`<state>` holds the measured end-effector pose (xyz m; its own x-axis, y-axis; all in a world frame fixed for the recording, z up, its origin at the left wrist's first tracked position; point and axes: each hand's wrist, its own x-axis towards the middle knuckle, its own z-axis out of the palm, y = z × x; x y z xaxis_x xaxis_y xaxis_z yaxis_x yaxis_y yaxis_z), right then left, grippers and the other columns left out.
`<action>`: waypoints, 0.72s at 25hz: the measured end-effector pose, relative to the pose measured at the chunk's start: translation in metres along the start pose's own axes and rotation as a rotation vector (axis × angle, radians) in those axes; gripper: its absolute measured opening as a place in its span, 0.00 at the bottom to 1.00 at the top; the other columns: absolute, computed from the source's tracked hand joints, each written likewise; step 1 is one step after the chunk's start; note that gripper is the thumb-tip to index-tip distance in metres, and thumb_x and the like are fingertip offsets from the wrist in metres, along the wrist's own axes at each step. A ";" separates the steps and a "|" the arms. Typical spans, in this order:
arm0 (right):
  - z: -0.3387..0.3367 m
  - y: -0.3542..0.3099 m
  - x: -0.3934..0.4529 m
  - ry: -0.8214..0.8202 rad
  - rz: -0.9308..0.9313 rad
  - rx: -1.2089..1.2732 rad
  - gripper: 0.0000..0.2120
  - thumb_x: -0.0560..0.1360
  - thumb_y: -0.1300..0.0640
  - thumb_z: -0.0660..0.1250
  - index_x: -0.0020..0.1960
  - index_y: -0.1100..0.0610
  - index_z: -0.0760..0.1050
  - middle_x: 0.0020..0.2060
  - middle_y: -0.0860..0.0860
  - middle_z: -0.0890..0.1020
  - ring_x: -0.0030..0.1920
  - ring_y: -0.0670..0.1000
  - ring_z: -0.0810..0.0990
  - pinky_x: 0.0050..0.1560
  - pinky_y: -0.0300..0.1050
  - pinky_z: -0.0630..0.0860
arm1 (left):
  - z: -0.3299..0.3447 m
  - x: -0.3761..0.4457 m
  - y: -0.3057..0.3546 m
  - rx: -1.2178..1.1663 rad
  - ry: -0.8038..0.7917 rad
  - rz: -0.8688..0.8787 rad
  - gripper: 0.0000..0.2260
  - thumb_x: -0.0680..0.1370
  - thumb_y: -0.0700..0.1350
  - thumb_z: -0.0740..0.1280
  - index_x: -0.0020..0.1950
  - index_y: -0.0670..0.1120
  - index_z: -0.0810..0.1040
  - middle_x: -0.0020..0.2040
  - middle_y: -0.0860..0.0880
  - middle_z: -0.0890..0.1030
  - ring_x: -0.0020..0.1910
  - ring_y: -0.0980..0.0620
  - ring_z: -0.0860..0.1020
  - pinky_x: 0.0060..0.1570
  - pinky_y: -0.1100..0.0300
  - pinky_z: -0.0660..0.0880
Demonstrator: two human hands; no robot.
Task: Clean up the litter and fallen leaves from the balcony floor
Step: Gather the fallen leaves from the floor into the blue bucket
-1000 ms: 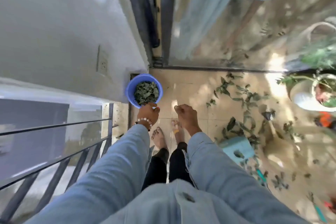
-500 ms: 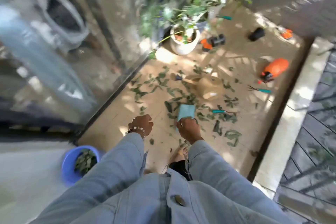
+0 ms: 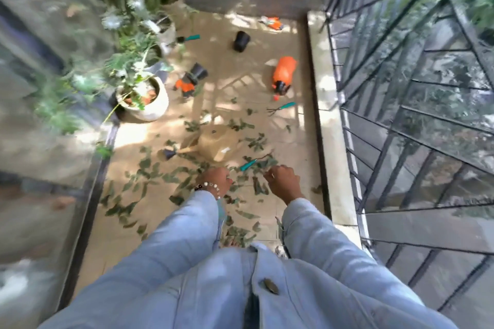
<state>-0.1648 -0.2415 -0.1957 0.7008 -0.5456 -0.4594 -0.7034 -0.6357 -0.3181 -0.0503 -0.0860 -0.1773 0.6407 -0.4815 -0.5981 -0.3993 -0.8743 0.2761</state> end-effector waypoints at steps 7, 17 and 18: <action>-0.033 0.069 0.037 0.069 0.184 0.113 0.15 0.77 0.48 0.60 0.49 0.58 0.77 0.48 0.59 0.81 0.52 0.61 0.78 0.51 0.52 0.74 | -0.002 0.081 0.075 0.179 -0.046 0.135 0.14 0.79 0.48 0.63 0.61 0.44 0.78 0.61 0.41 0.79 0.61 0.40 0.76 0.61 0.52 0.73; -0.172 0.123 0.206 0.054 0.173 0.011 0.17 0.79 0.47 0.58 0.53 0.59 0.77 0.52 0.60 0.80 0.55 0.62 0.76 0.51 0.49 0.72 | -0.085 0.257 0.222 0.085 -0.033 0.201 0.14 0.78 0.45 0.62 0.61 0.42 0.76 0.59 0.40 0.79 0.60 0.40 0.76 0.58 0.52 0.72; -0.183 0.124 0.224 0.058 0.181 0.016 0.17 0.79 0.47 0.58 0.54 0.58 0.77 0.52 0.60 0.80 0.56 0.62 0.76 0.51 0.50 0.72 | -0.097 0.269 0.233 0.046 -0.016 0.163 0.15 0.79 0.44 0.61 0.64 0.42 0.75 0.62 0.40 0.78 0.62 0.41 0.75 0.59 0.54 0.71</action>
<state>-0.0731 -0.5422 -0.1858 0.5677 -0.6814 -0.4620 -0.8203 -0.5157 -0.2474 0.0927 -0.4255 -0.2008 0.5547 -0.6153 -0.5601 -0.5268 -0.7808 0.3360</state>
